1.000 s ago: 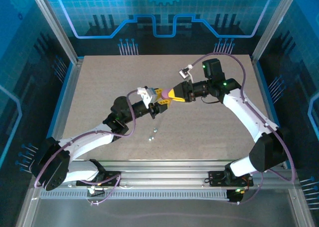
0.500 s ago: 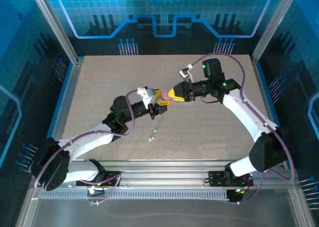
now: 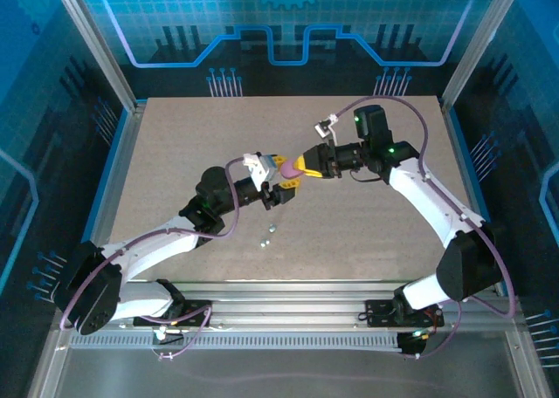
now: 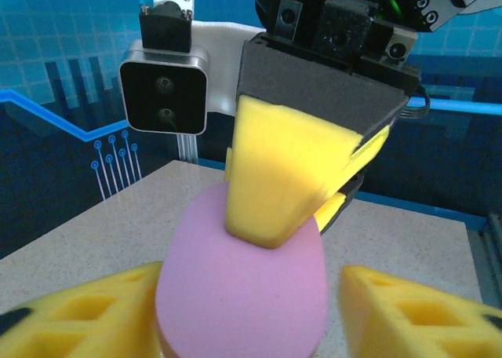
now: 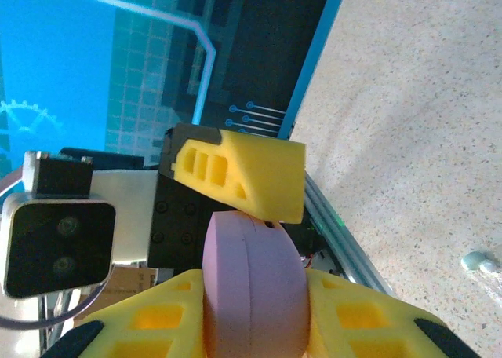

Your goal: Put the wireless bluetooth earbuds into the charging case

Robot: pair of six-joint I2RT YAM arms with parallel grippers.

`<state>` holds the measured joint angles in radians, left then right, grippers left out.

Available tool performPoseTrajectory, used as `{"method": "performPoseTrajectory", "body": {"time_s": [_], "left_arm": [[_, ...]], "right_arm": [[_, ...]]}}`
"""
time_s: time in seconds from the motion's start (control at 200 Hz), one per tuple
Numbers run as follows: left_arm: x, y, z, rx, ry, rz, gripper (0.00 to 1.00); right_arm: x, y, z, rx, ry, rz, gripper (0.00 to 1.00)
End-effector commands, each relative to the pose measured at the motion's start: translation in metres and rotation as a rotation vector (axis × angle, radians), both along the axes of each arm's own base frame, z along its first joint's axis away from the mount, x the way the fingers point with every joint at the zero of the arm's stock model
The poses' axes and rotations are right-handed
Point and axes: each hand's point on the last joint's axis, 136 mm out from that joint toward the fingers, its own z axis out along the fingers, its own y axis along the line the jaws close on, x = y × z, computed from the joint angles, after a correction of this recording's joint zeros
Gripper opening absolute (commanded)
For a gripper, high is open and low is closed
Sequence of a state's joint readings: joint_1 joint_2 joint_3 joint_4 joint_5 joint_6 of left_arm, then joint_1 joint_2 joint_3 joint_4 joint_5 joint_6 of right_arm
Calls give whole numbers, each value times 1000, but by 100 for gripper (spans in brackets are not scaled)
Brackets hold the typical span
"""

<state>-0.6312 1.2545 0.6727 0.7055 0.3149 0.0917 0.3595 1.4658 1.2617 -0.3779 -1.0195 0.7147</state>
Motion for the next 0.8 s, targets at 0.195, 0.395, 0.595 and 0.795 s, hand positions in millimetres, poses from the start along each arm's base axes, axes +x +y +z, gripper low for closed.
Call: {"method": "performPoseTrajectory", "body": {"time_s": [0.195,0.395,0.595,0.795], "left_arm": [[9,23,11,5,-27,141,78],[5,53,19,-37,-44,268,84],[0,81,37,-67,-48,369,91],[8,103,41,-85,124,445,95]], "right_arm": [[29,-4,-17,-39,-8,-142,14],[68,-7,-72,-158,44,-267,15],[95,15,-137,-238,126,-270,15],[113,36,-194,-350,188,-300,16]]}}
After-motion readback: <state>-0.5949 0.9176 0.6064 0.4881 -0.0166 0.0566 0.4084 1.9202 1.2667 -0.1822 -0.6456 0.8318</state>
